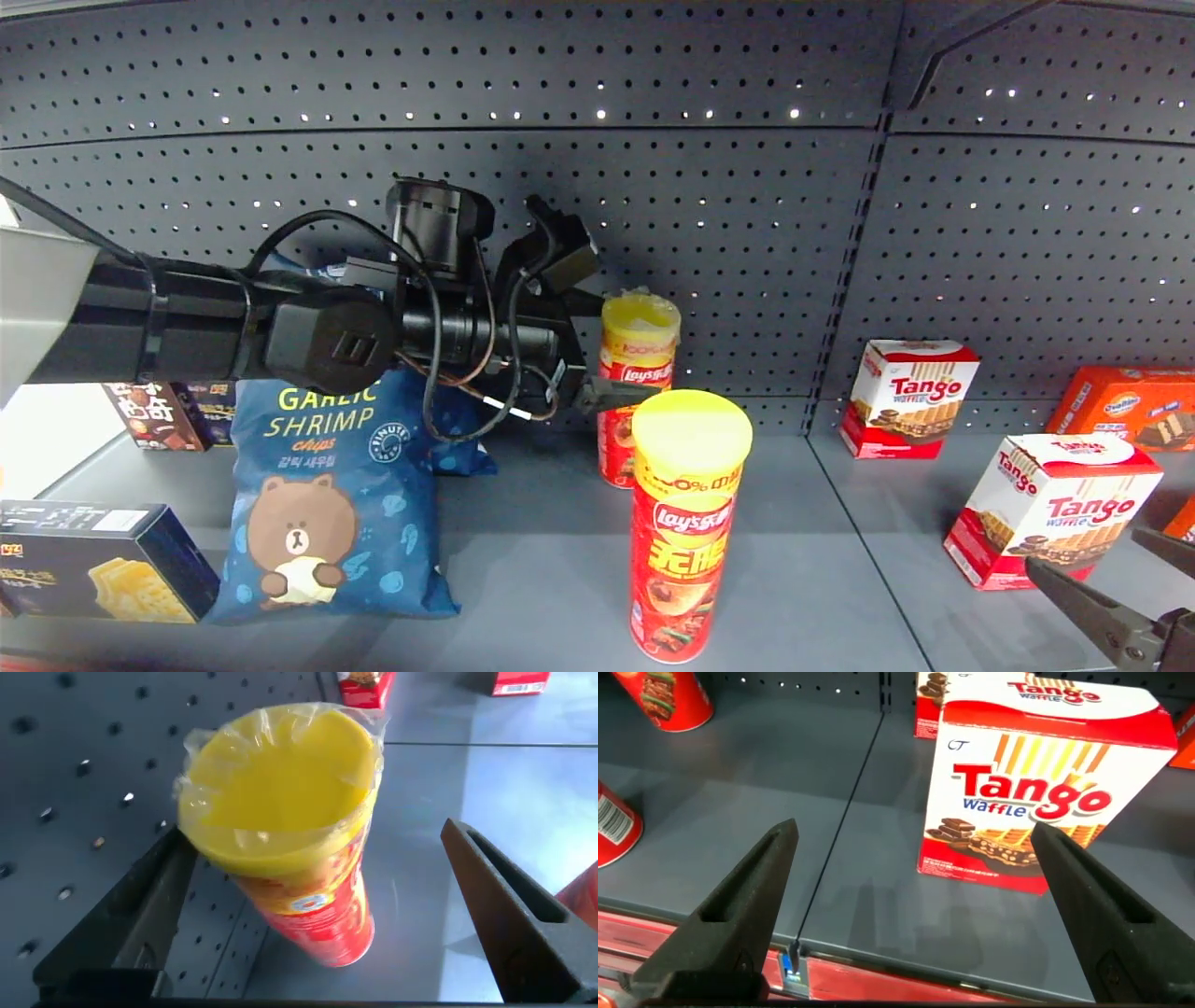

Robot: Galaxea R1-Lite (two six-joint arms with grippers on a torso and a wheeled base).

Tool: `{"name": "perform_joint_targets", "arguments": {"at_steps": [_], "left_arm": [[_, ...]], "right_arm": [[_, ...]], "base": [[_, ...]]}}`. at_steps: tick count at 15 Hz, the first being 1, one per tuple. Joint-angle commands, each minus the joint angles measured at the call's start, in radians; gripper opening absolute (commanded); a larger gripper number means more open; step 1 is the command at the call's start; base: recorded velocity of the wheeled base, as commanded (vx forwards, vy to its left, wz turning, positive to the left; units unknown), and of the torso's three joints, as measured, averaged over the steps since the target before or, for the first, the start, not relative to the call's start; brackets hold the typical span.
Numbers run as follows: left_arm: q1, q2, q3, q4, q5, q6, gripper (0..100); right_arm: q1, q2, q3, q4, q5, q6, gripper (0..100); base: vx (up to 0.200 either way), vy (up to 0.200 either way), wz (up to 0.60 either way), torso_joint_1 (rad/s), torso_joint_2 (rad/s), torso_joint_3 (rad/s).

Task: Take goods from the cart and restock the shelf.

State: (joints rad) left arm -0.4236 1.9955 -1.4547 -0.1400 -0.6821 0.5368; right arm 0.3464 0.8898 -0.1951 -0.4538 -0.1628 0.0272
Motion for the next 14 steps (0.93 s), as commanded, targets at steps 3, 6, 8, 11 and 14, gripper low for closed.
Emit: {"name": "perform_joint_targets", "arguments": {"at_steps": [3,6,8,11,14], "left_arm": [[0.008,-0.017,0.016,0.002,0.046,0.003,100],[0.031,-0.063,0.046,0.0,0.084,0.002,100],[0.04,-0.084,0.068,0.0,0.084,0.003,100],[0.046,-0.109,0.066,0.0,0.085,0.002,100],[0.046,-0.136,0.069,0.002,0.102,0.002,100]], "right_arm": [[0.0,0.001,0.008,0.001,0.002,0.0,100],[0.0,0.001,0.013,0.001,0.003,0.0,100],[0.0,0.001,0.014,0.001,0.002,0.0,100],[0.0,0.001,0.014,0.001,0.002,0.0,100],[0.0,0.0,0.014,0.001,0.0,0.0,100]], "base": [[0.0,0.0,0.0,0.0,0.0,0.0],[0.0,0.0,0.0,0.0,0.0,0.0],[0.0,0.0,0.0,0.0,0.0,0.0],[0.0,0.0,0.0,0.0,0.0,0.0],[0.0,0.0,0.0,0.0,0.0,0.0]]}}
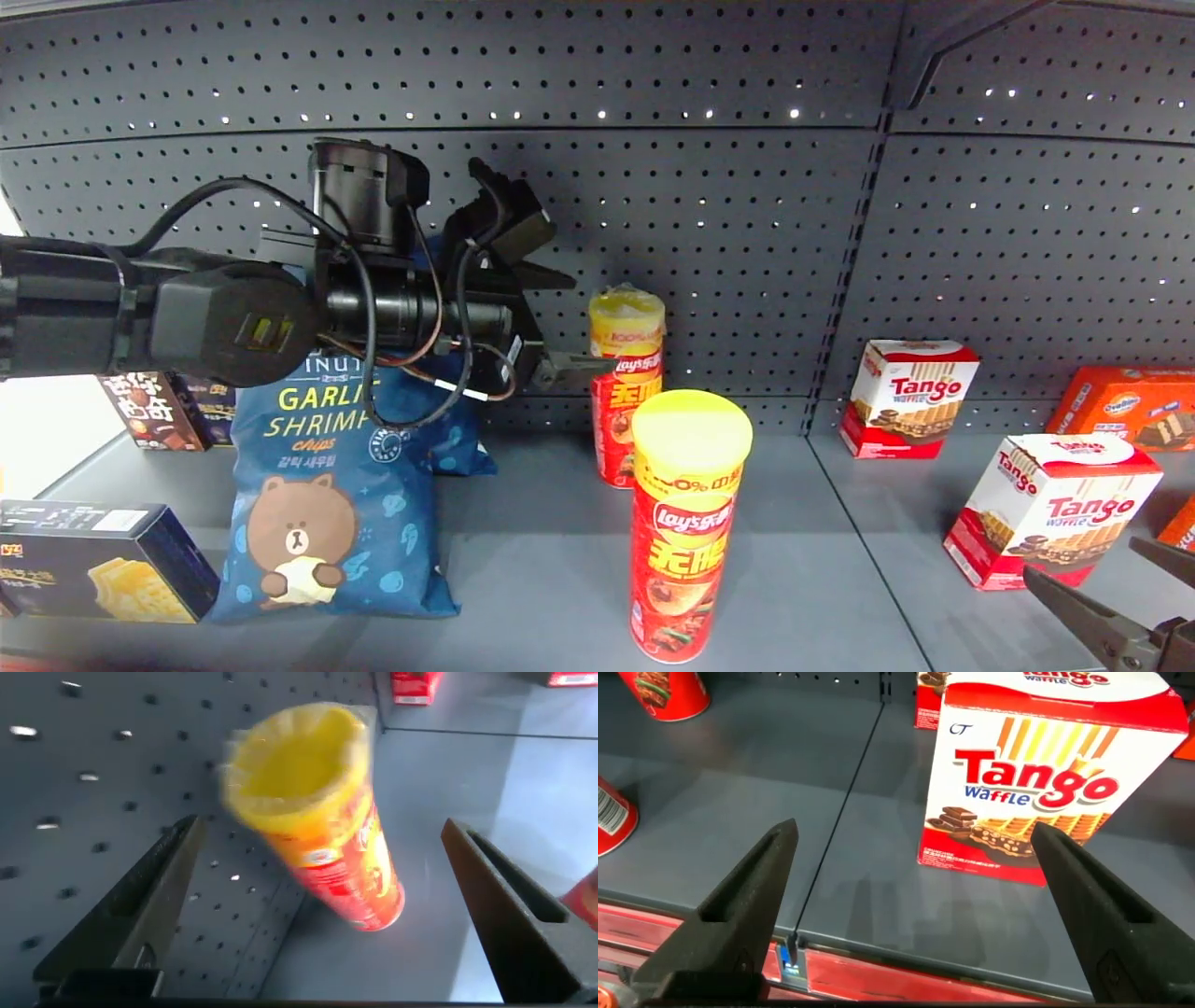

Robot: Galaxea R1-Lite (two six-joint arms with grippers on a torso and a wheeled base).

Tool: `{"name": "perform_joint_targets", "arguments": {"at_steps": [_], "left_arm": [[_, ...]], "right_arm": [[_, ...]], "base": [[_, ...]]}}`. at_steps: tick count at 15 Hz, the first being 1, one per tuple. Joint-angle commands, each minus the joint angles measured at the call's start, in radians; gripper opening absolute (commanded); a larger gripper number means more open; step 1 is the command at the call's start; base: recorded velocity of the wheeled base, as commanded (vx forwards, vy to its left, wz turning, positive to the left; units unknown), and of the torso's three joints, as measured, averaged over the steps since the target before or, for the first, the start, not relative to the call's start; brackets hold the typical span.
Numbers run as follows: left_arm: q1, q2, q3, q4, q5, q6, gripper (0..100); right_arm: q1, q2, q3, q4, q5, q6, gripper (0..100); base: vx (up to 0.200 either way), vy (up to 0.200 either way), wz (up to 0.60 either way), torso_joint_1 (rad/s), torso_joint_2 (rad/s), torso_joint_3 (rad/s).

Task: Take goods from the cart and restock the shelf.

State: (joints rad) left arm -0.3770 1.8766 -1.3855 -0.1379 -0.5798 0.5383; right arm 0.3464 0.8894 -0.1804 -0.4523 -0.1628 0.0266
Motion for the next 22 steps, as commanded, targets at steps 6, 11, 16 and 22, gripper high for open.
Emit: {"name": "perform_joint_targets", "arguments": {"at_steps": [6,11,16,22], "left_arm": [[0.076,-0.214,0.174,-0.003,0.038,0.0,100],[0.125,-0.433,0.362,-0.017,0.14,-0.011,100],[0.148,-0.606,0.484,-0.019,0.219,-0.115,100],[0.115,-0.623,0.523,-0.144,0.368,-0.064,100]], "right_arm": [[0.011,0.034,-0.019,-0.005,0.023,-0.005,100],[0.103,0.143,-0.156,-0.002,0.019,-0.056,100],[0.249,0.24,-0.166,-0.002,0.005,-0.066,100],[0.306,0.33,-0.189,-0.006,0.005,-0.094,100]], "base": [[0.0,0.0,0.0,0.0,0.0,0.0],[0.0,0.0,0.0,0.0,0.0,0.0],[0.0,0.0,0.0,0.0,0.0,0.0],[0.0,0.0,0.0,0.0,0.0,0.0]]}}
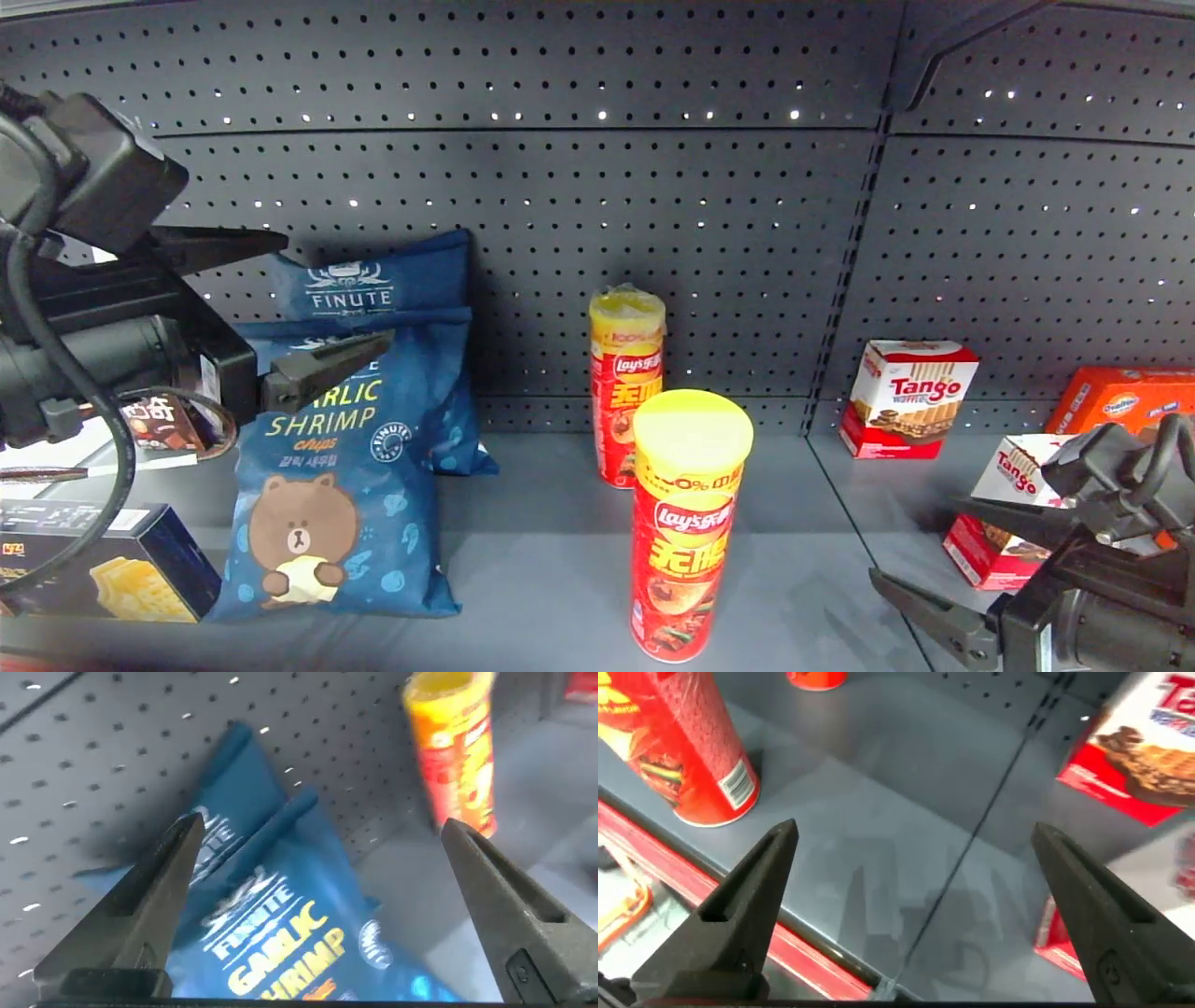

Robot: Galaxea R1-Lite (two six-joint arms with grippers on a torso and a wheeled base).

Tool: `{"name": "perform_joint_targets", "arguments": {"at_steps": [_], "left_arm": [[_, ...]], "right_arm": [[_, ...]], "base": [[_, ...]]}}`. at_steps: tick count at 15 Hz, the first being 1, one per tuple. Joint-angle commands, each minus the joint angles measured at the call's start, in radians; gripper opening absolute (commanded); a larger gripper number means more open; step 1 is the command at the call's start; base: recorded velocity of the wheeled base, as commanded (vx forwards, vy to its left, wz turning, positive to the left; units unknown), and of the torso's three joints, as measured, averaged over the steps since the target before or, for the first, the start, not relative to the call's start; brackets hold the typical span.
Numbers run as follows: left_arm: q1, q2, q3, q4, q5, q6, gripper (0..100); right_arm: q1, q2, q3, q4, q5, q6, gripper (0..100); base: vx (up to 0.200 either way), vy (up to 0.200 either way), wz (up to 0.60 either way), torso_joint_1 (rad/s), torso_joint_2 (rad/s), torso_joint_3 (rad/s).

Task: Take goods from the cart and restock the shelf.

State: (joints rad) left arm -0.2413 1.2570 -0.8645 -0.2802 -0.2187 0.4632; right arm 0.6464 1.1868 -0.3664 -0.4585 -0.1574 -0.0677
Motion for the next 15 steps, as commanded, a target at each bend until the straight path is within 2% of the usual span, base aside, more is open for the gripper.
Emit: {"name": "perform_joint_targets", "arguments": {"at_steps": [1,4,5,6,8,11,12,15], "left_arm": [[-0.046,0.005,0.007,0.001,0.01,0.057,100],[-0.066,0.096,0.005,-0.002,0.047,0.222,100],[-0.073,0.133,-0.001,-0.002,0.05,0.258,100],[-0.075,0.173,-0.005,-0.004,0.05,0.276,100],[-0.076,0.222,-0.022,-0.014,0.052,0.293,100],[-0.087,0.34,-0.084,-0.079,0.067,0.402,100],[-0.11,0.375,-0.103,-0.097,0.067,0.433,100],[-0.173,0.436,-0.12,-0.154,0.084,0.437,100]], "right_arm": [[0.007,0.047,-0.003,-0.002,0.001,-0.001,100],[0.036,0.108,-0.031,-0.002,-0.002,-0.001,100],[0.05,0.128,-0.043,0.0,-0.004,-0.001,100],[0.059,0.145,-0.048,-0.002,-0.007,-0.001,100],[0.065,0.163,-0.052,-0.002,-0.014,-0.001,100],[0.068,0.175,-0.051,-0.002,-0.02,-0.001,100],[0.068,0.177,-0.049,-0.002,-0.02,0.0,100],[0.068,0.189,-0.052,-0.002,-0.02,0.0,100]], "base": [[0.0,0.0,0.0,0.0,0.0,0.0],[0.0,0.0,0.0,0.0,0.0,0.0],[0.0,0.0,0.0,0.0,0.0,0.0],[0.0,0.0,0.0,0.0,0.0,0.0],[0.0,0.0,0.0,0.0,0.0,0.0],[0.0,0.0,0.0,0.0,0.0,0.0],[0.0,0.0,0.0,0.0,0.0,0.0],[0.0,0.0,0.0,0.0,0.0,0.0]]}}
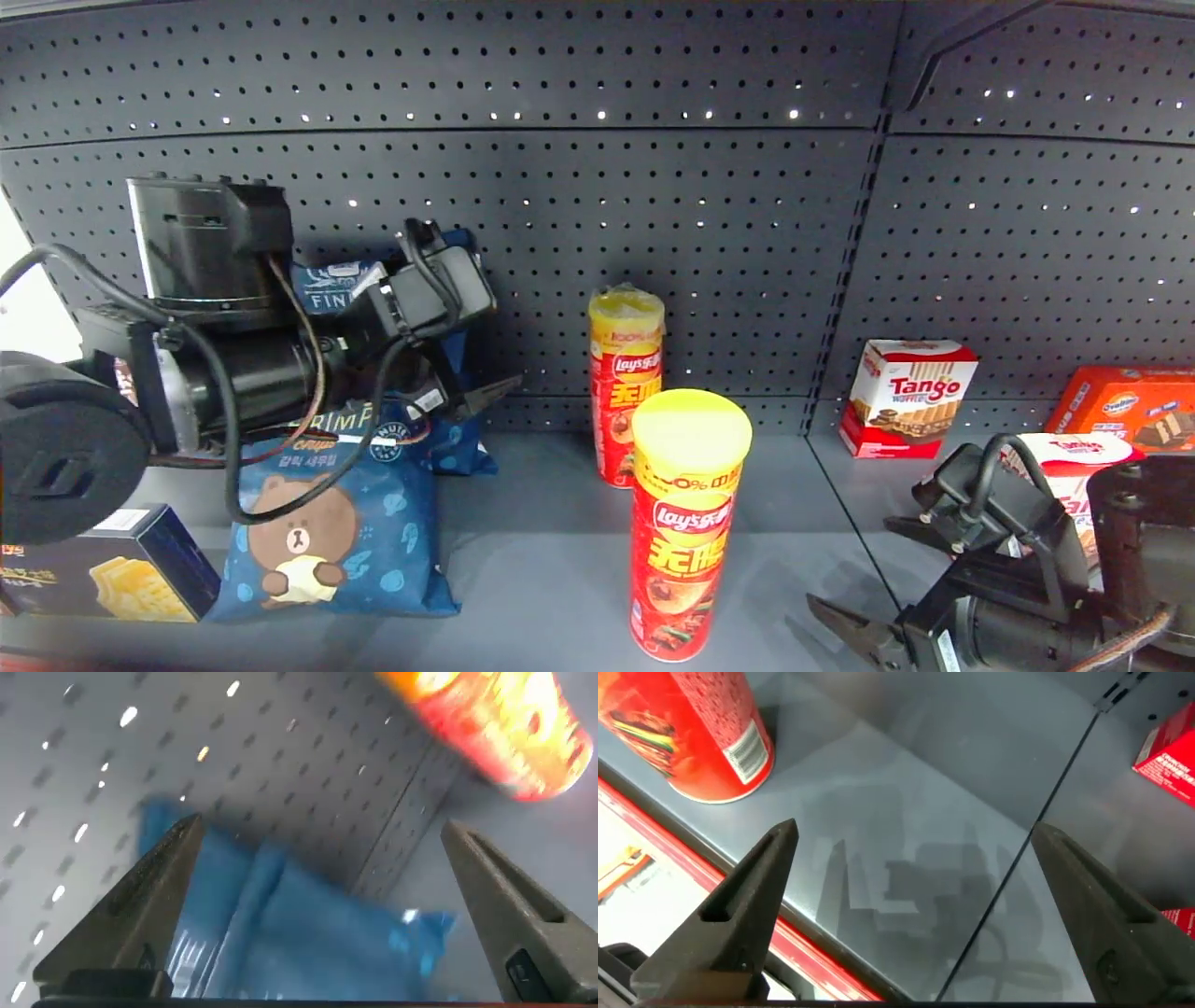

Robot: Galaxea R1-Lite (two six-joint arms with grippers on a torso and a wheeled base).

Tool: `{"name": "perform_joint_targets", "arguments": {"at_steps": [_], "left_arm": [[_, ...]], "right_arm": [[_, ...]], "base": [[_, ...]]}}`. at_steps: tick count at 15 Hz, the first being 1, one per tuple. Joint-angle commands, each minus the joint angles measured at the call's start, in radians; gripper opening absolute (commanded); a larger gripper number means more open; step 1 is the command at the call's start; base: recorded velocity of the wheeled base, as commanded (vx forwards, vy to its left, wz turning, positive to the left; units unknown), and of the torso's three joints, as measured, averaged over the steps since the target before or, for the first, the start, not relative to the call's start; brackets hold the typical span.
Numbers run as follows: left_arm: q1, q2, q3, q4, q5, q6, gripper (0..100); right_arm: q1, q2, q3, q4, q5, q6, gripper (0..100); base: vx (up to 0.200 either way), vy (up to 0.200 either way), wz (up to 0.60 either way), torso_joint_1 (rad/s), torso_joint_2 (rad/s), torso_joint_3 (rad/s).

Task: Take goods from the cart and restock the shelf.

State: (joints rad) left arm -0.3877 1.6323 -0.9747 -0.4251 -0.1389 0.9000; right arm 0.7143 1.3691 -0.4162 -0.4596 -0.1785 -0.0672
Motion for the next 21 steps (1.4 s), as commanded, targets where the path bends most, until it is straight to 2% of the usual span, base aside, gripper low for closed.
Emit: {"name": "perform_joint_targets", "arguments": {"at_steps": [1,3,5,6,11,14,21], "left_arm": [[-0.04,0.073,-0.015,-0.018,0.005,0.0,100],[-0.062,0.109,-0.029,-0.021,0.007,0.008,100],[-0.059,0.129,-0.047,-0.021,0.007,0.065,100],[-0.059,0.136,-0.055,-0.02,0.007,0.076,100],[-0.06,0.169,-0.056,-0.023,0.013,0.076,100],[-0.06,0.21,-0.058,-0.058,0.015,0.076,100],[-0.059,0.291,-0.119,-0.069,0.028,0.068,100]], "right_arm": [[0.001,0.007,-0.003,-0.001,0.001,0.0,100],[0.001,0.008,-0.003,-0.001,0.002,0.001,100],[-0.002,0.007,0.004,-0.002,0.002,0.003,100],[-0.004,0.005,0.008,-0.01,0.002,0.003,100],[-0.006,0.005,0.011,-0.016,0.004,0.003,100],[-0.007,0.002,0.014,-0.016,0.004,0.004,100],[-0.007,-0.001,0.033,-0.027,0.007,0.006,100]], "base": [[0.0,0.0,0.0,0.0,0.0,0.0],[0.0,0.0,0.0,0.0,0.0,0.0],[0.0,0.0,0.0,0.0,0.0,0.0],[0.0,0.0,0.0,0.0,0.0,0.0],[0.0,0.0,0.0,0.0,0.0,0.0],[0.0,0.0,0.0,0.0,0.0,0.0],[0.0,0.0,0.0,0.0,0.0,0.0]]}}
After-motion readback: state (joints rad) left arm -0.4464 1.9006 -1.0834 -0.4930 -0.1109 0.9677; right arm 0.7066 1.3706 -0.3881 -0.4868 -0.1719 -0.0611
